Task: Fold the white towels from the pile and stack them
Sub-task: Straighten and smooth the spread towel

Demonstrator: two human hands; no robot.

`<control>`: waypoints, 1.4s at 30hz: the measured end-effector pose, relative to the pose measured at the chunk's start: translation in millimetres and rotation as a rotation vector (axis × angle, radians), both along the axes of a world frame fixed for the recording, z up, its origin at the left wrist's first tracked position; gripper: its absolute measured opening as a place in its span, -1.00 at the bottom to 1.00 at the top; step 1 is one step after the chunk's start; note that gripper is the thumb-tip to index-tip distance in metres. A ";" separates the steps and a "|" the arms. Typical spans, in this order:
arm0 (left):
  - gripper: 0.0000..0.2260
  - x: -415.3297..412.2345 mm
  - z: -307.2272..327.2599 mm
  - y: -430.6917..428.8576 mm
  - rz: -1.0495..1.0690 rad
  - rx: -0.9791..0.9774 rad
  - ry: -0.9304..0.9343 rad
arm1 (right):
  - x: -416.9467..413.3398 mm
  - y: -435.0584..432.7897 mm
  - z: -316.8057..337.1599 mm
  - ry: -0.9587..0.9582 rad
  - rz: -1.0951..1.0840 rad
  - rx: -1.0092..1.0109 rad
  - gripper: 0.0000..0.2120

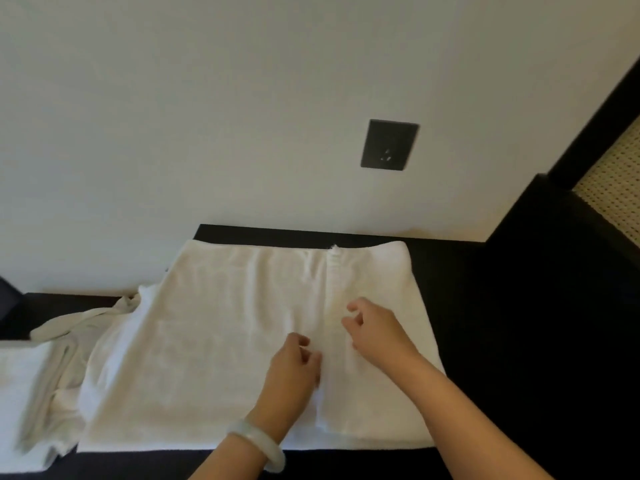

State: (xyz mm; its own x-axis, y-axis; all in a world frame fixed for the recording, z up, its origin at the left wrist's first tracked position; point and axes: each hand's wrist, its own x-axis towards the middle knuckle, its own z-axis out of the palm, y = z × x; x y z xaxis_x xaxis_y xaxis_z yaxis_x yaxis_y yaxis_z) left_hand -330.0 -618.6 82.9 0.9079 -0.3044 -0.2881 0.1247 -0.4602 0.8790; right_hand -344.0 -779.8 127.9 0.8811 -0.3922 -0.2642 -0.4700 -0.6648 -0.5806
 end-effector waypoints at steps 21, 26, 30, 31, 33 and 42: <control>-0.76 10.0 4.6 5.2 -0.215 0.188 0.001 | 46.6 15.8 -22.4 -0.050 0.196 -0.336 -0.48; -0.50 4.9 7.6 7.5 -0.345 0.163 0.239 | 1.3 -23.5 -39.0 -0.050 0.098 -0.614 -0.41; -0.62 1.2 4.3 10.5 -0.415 0.179 0.261 | -41.6 -58.2 -59.9 0.094 0.067 -0.599 -0.36; -0.63 1.0 6.2 10.5 -0.423 0.200 0.252 | -47.2 -61.7 -63.8 0.098 0.067 -0.556 -0.36; -0.61 0.3 15.9 9.4 -0.453 0.335 0.186 | -47.3 -64.5 -66.8 0.089 0.076 -0.532 -0.31; -0.43 -2.4 1.0 -46.7 -0.618 0.618 -0.665 | -65.3 -48.1 -72.3 0.050 0.126 -0.578 -0.41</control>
State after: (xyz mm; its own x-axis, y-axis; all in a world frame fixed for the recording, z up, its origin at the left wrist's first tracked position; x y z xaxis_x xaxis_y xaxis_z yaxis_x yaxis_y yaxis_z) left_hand -332.4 -665.2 83.9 0.6787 -0.7322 -0.0568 -0.6928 -0.6640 0.2814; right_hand -409.3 -828.0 55.5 0.9222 -0.3782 -0.0809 -0.3845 -0.9190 -0.0868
